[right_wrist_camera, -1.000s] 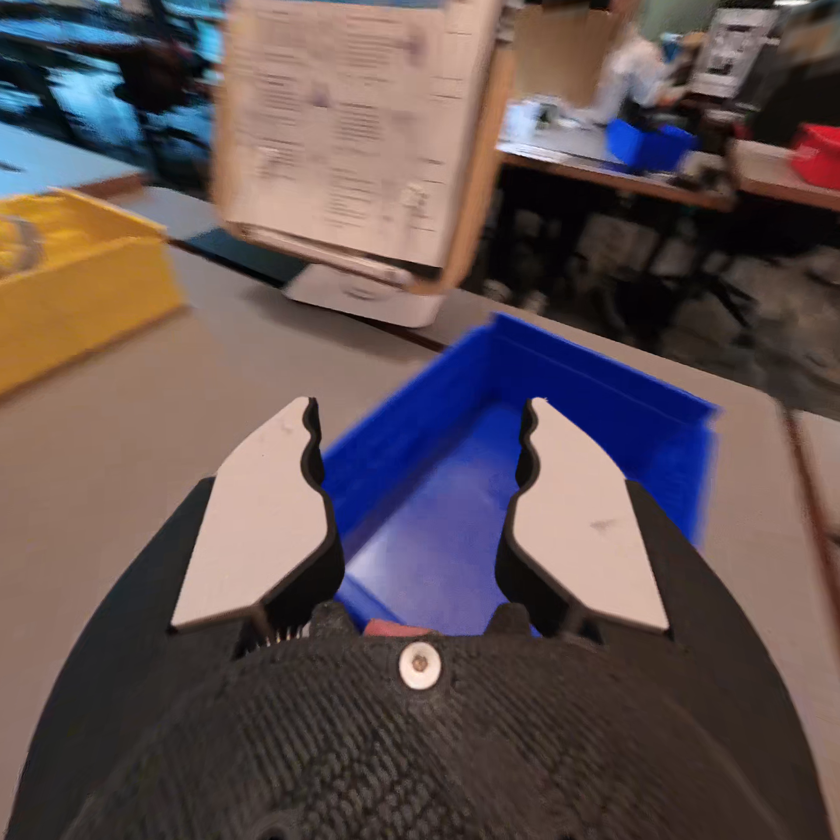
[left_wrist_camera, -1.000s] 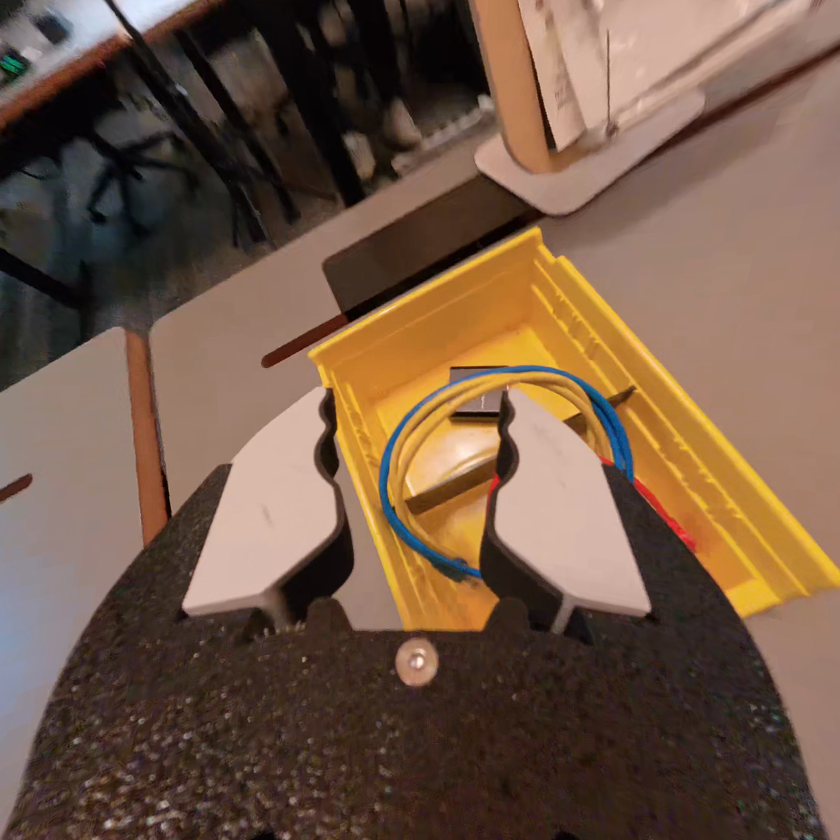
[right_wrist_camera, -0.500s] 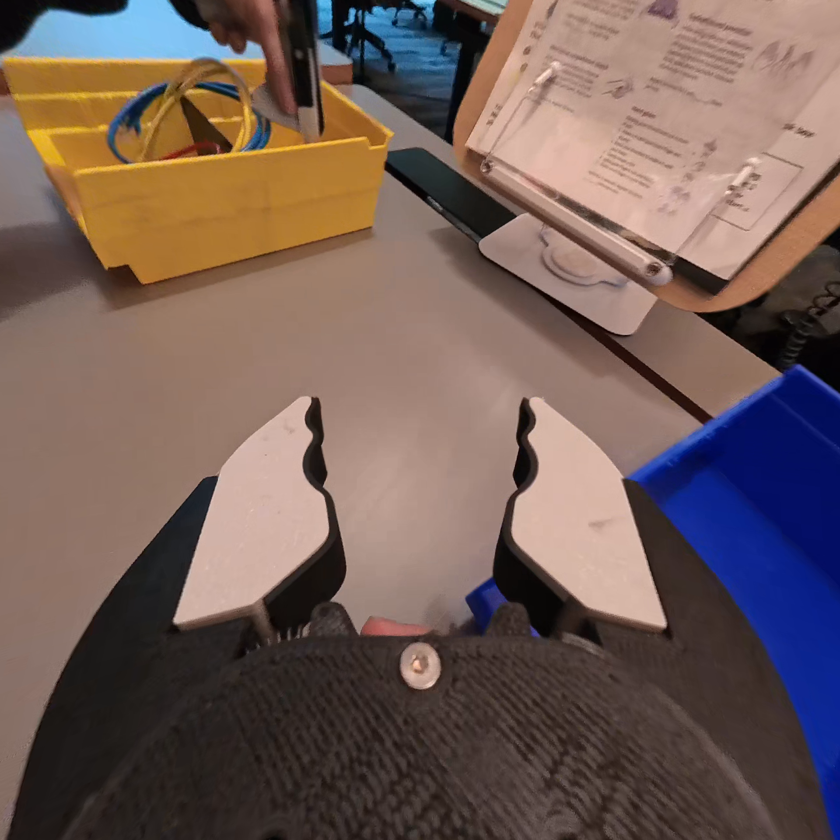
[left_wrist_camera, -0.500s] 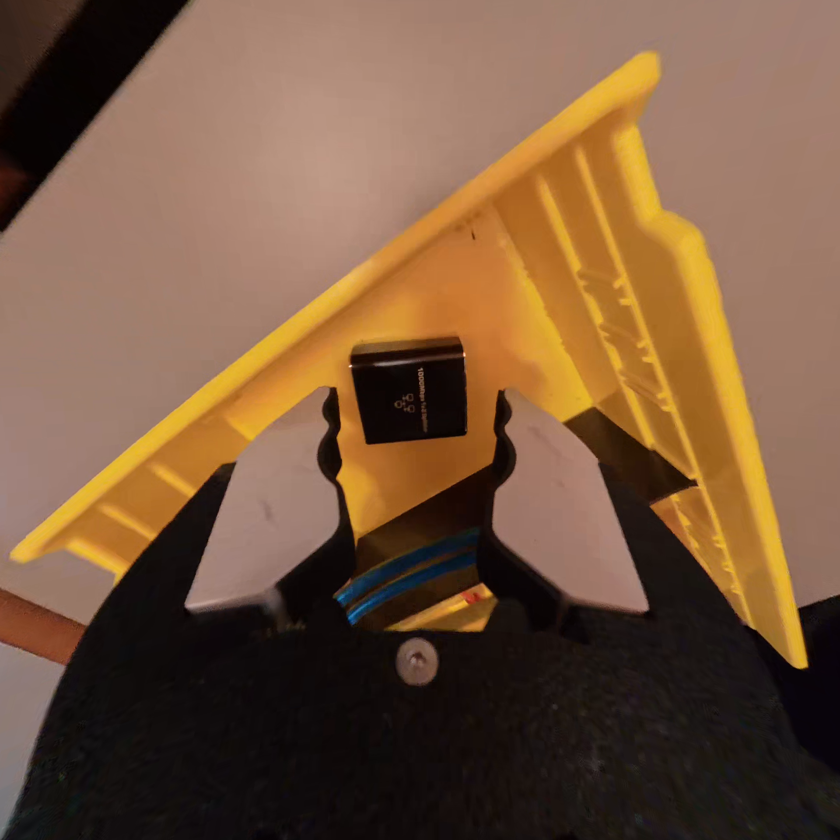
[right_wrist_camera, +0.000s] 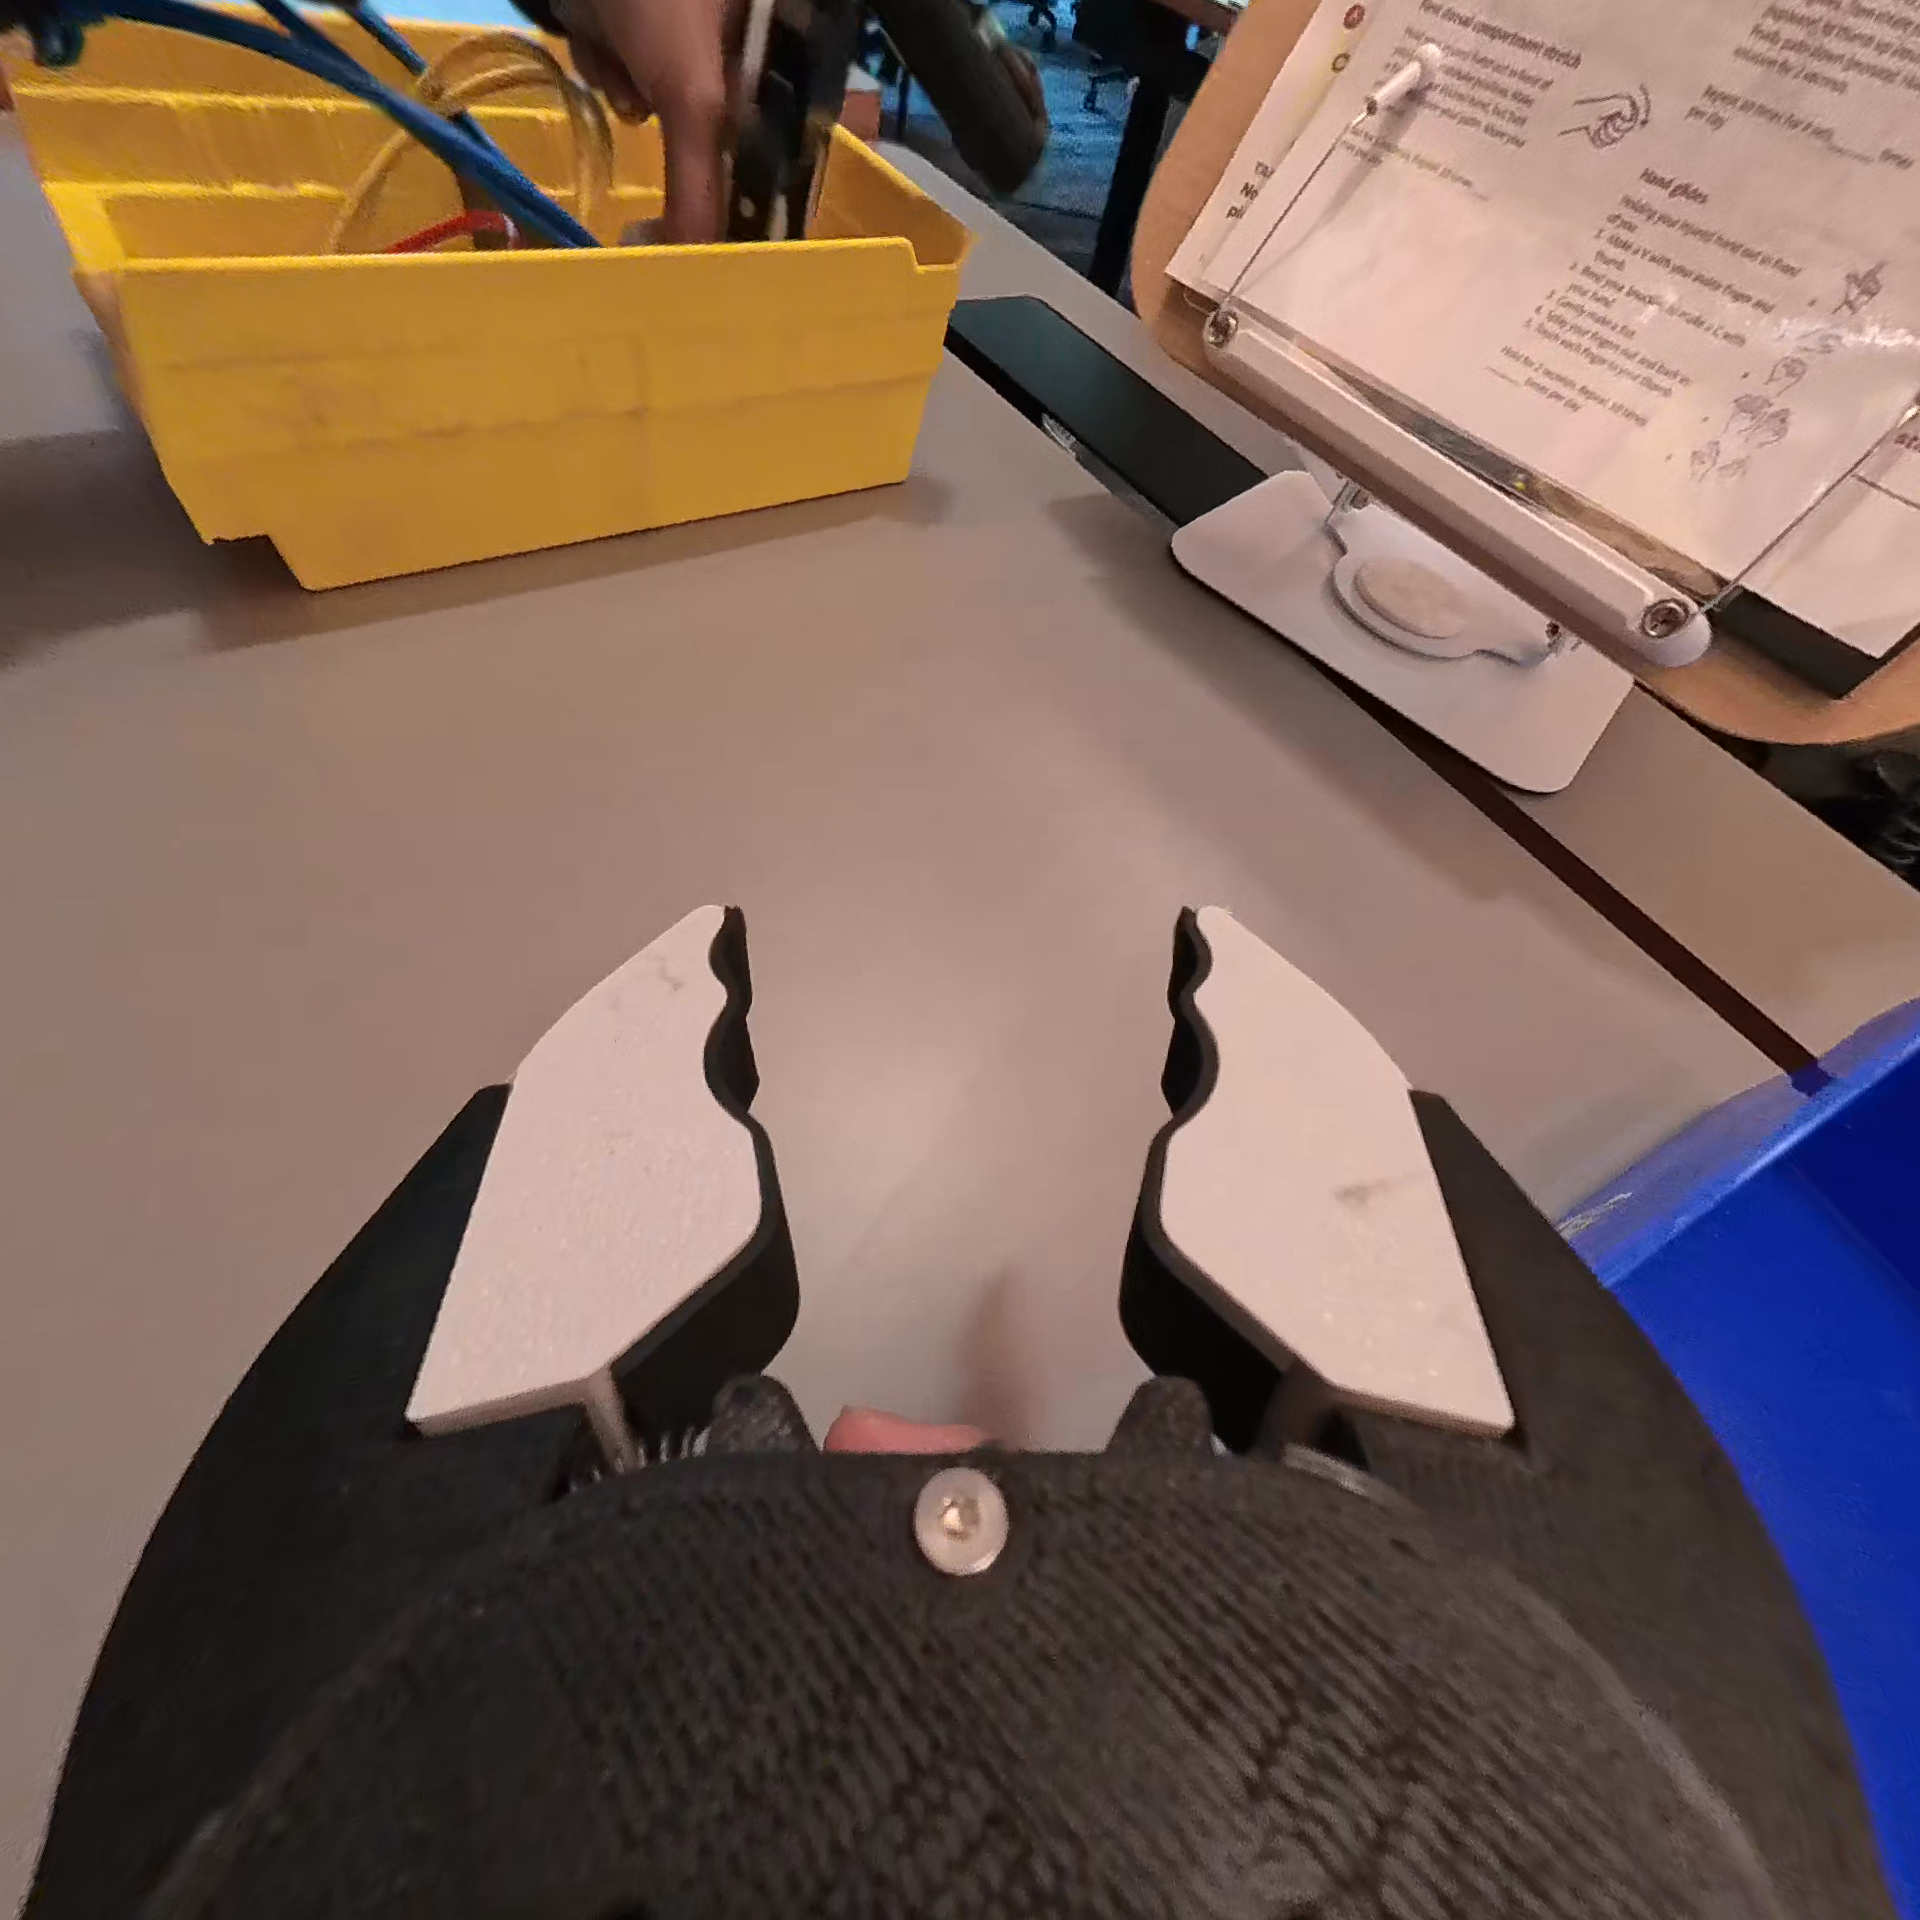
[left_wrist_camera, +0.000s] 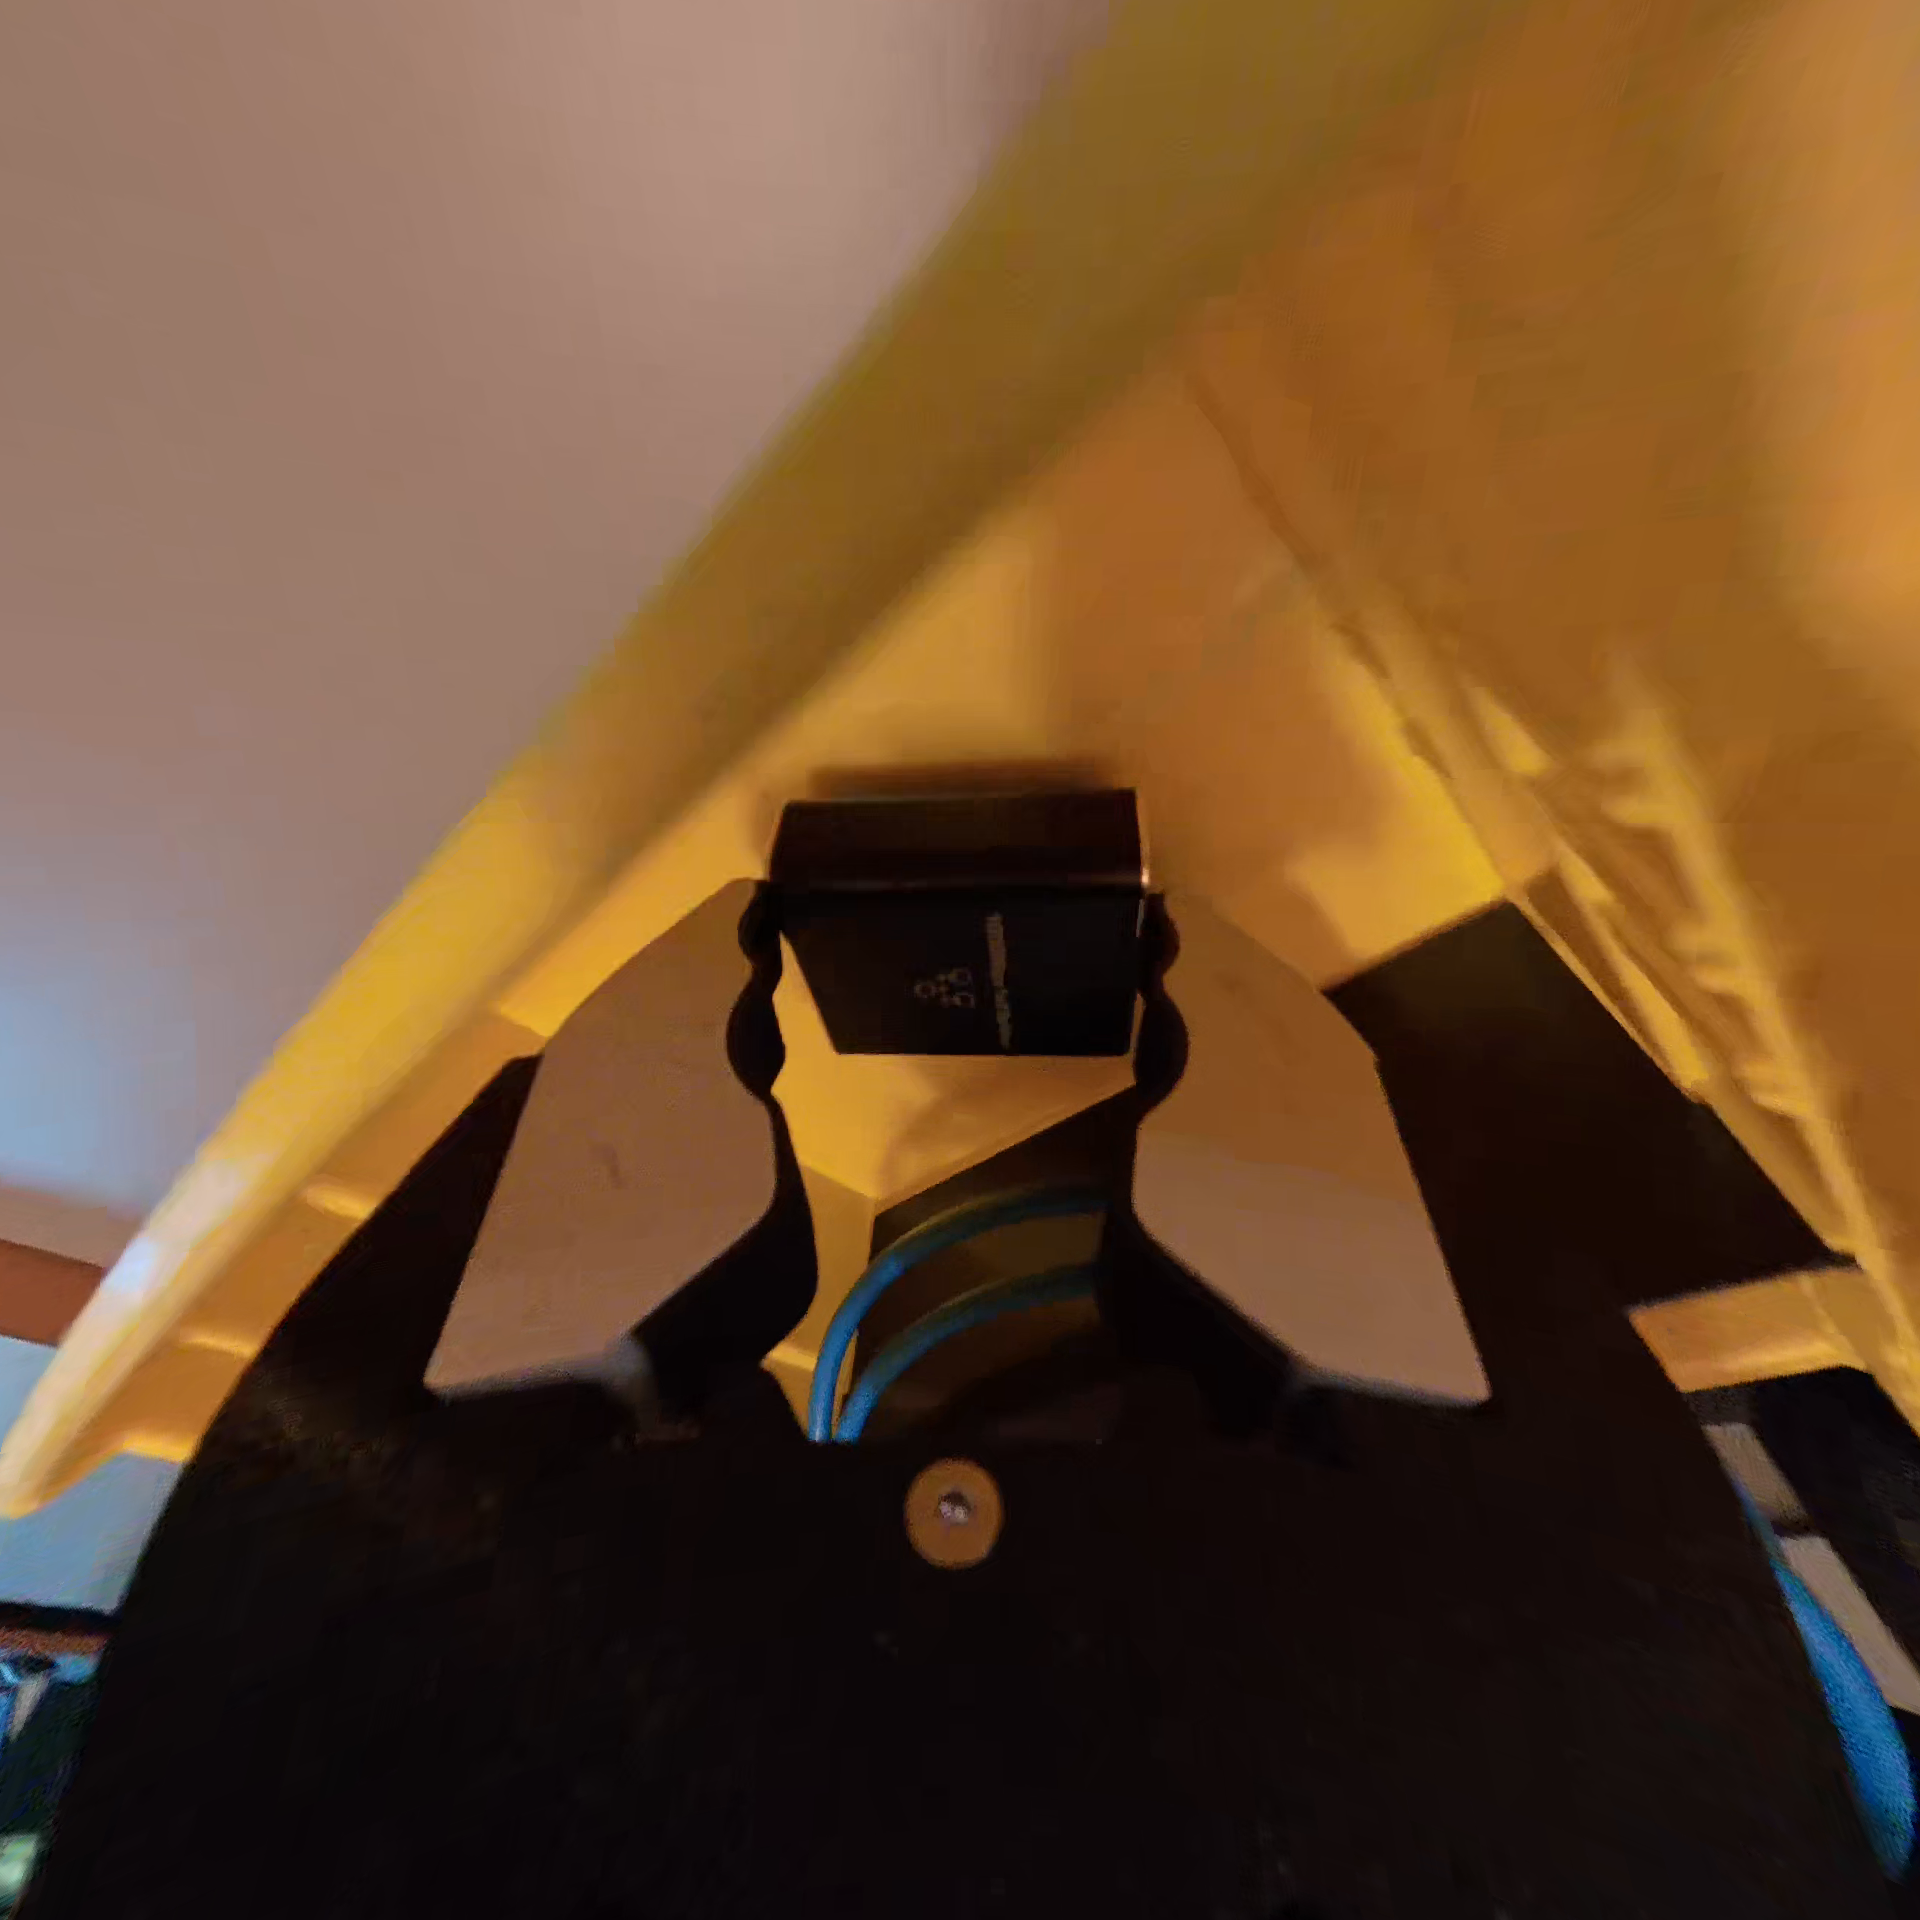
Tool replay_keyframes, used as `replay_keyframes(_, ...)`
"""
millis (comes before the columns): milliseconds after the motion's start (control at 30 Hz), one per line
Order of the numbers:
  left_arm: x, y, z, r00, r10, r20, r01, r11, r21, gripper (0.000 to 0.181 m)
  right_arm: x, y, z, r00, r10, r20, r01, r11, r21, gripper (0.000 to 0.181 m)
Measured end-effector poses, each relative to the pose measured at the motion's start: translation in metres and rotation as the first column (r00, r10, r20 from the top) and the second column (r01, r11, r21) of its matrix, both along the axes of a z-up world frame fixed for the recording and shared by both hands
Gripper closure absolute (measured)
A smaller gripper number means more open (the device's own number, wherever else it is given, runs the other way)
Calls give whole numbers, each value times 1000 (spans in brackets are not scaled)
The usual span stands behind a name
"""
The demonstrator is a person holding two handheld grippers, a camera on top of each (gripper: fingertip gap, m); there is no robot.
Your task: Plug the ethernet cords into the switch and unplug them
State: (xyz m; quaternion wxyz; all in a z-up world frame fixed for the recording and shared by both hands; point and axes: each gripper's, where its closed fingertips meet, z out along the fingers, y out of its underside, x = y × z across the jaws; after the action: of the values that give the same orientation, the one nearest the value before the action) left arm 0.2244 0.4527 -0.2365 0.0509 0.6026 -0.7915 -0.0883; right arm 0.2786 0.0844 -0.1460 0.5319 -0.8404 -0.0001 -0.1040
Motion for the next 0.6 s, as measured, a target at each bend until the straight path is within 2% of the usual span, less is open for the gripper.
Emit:
replay_keyframes(33, 2, -2, 6, 1000, -18, 26, 18, 1000, -1, 115, 1, -1, 1, 1000, -3, -9, 4, 1000, 8, 104)
replay_keyframes(167, 9, -11, 44, 983, -56, 174, 55, 998, 8, 115, -4, 1, 10, 999, 30, -11, -29, 997, 72, 107)
replay_keyframes(267, 11, -17, 81, 942, -41, 334, 46, 999, -8, 116, -12, 5, 17, 997, 69, 36, -73, 990, 117, 106)
replay_keyframes(333, 14, -25, 111, 877, -3, 480, 37, 997, -61, 116, -16, 8, 20, 994, 83, 67, -91, 986, 138, 104)
replay_keyframes(400, 17, -43, 148, 767, 81, 636, 53, 981, -189, 116, -22, 11, 26, 991, 93, 99, -109, 979, 172, 100)
replay_keyframes(467, 14, -73, 186, 645, 196, 738, 125, 926, -355, 116, -30, 15, 35, 986, 95, 134, -124, 966, 228, 95)
replay_keyframes(500, 9, -94, 203, 602, 248, 759, 194, 876, -441, 116, -34, 17, 42, 984, 95, 154, -134, 955, 266, 94)
replay_keyframes(533, 1, -116, 216, 573, 296, 765, 261, 818, -512, 116, -40, 19, 49, 979, 93, 180, -146, 940, 309, 94)
replay_keyframes(600, -18, -161, 230, 555, 362, 749, 374, 695, -613, 115, -52, 22, 65, 970, 79, 232, -170, 898, 405, 94)
